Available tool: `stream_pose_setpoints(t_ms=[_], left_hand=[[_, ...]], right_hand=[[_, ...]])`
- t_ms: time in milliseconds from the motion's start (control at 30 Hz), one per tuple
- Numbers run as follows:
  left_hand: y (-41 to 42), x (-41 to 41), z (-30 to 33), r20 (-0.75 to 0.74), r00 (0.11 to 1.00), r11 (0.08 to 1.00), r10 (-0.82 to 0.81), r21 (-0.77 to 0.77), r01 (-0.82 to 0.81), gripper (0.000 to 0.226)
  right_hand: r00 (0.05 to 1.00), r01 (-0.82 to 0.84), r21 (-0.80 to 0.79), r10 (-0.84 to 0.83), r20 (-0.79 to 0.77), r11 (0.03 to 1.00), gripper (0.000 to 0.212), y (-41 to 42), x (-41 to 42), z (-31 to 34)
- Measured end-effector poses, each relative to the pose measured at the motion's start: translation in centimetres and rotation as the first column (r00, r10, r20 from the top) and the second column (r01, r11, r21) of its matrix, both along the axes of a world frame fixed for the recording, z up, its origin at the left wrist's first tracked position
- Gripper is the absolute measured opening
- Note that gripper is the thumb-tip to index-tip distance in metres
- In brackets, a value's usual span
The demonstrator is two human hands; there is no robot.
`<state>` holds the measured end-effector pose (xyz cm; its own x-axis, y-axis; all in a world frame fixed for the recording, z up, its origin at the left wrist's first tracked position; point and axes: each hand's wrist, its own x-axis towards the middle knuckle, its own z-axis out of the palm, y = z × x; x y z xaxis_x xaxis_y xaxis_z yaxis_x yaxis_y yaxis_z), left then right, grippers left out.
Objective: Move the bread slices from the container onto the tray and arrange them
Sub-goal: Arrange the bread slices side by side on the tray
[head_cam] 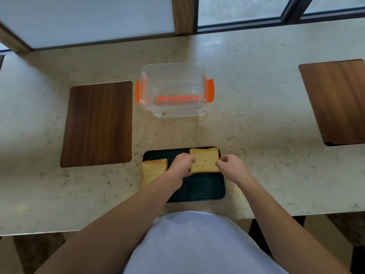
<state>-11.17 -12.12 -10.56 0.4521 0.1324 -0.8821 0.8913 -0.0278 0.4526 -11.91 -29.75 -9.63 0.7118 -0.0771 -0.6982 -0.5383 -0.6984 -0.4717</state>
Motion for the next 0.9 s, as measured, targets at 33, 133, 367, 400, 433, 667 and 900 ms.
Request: stream_pose_setpoints(t_ms=[33, 133, 367, 400, 433, 667, 900], left_hand=[[0.1, -0.1, 0.2, 0.003, 1.000, 1.000, -0.004, -0.004, 0.004, 0.038], [0.1, 0.0, 0.9, 0.003, 1.000, 1.000, -0.012, -0.015, 0.012, 0.044], [2.0, -3.1, 4.7, 0.365, 0.887, 0.942, -0.283, 0.282, 0.184, 0.031], [2.8, -3.9, 5.2, 0.406, 0.859, 0.930, -0.312, 0.315, 0.189, 0.025], [3.6, -4.6, 5.6, 0.419, 0.847, 0.923, -0.328, 0.332, 0.194, 0.021], [9.2, -9.3, 6.6, 0.312, 0.904, 0.919, -0.294, 0.351, 0.178, 0.013], [11.2, -11.2, 5.3, 0.249, 0.955, 0.936, -0.164, 0.346, 0.071, 0.027]], right_hand=[[1.000, -0.004, -0.001, 0.004, 0.000, 1.000, 0.035, 0.0, 0.0, -0.1], [1.000, 0.011, -0.009, -0.011, 0.003, 1.000, 0.036, 0.1, -0.1, -0.1], [0.968, 0.167, 0.086, -0.180, 0.174, 0.982, 0.020, 0.0, -1.1, 1.0], [0.971, 0.164, 0.122, -0.182, 0.153, 0.979, 0.018, 0.2, -1.4, 1.1], [0.978, 0.152, 0.150, -0.170, 0.121, 0.977, 0.015, 0.5, -1.8, 1.2], [0.999, 0.051, 0.219, -0.051, -0.006, 0.974, 0.005, 4.1, -3.9, 0.4], [0.998, -0.035, 0.272, 0.048, -0.041, 0.962, 0.006, 7.1, -5.0, -0.1]])
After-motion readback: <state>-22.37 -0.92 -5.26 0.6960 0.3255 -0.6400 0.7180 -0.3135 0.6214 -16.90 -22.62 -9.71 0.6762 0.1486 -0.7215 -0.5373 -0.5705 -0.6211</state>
